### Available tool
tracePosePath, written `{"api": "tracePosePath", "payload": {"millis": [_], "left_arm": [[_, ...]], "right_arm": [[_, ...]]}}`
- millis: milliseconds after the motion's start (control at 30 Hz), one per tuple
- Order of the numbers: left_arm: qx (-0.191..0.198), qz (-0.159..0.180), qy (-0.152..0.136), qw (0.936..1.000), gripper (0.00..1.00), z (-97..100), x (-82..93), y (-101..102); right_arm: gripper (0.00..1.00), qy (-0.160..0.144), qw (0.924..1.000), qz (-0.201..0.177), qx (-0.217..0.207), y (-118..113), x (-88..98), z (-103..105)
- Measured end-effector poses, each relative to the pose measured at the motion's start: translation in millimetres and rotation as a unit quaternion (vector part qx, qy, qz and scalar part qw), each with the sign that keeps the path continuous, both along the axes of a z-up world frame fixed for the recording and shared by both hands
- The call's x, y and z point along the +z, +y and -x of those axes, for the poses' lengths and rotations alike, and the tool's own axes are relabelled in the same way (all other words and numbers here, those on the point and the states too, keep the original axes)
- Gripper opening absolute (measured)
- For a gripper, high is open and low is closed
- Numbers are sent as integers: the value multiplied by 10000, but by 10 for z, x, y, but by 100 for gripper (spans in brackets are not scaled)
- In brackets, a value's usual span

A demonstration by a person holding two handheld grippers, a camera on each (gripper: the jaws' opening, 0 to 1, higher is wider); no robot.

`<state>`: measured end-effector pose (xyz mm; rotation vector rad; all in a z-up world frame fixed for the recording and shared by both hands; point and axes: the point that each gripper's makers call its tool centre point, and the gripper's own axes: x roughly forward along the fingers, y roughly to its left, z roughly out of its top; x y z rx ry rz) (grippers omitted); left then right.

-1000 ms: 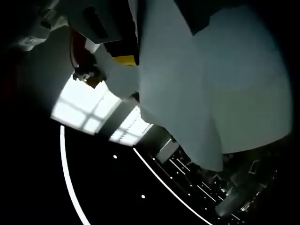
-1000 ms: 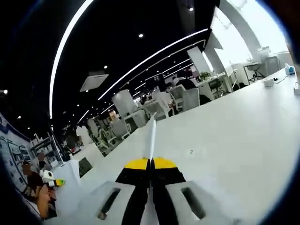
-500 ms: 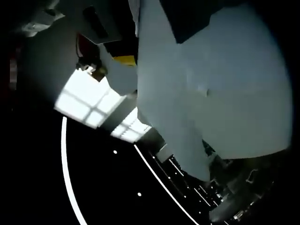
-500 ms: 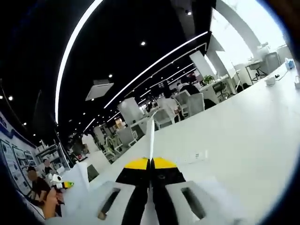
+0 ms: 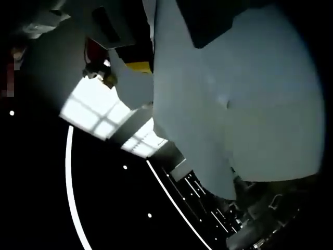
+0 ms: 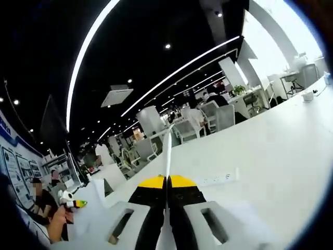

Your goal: Organize the stack of printing papers by aligning and flattening the scattered papers on the table

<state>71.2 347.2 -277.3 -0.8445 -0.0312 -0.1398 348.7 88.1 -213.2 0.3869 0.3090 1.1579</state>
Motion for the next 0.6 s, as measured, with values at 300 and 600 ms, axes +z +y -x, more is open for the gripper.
{"api": "tracePosePath", "payload": {"millis": [300,600], "left_arm": [[45,85,6,10000,6,1,1,28],[104,81,29,9999,6,-13,-13,42]], "right_arm": [[0,-50,10000,36,59,39,43,38],[0,-197,9993,109,282,194,102,151]]}}
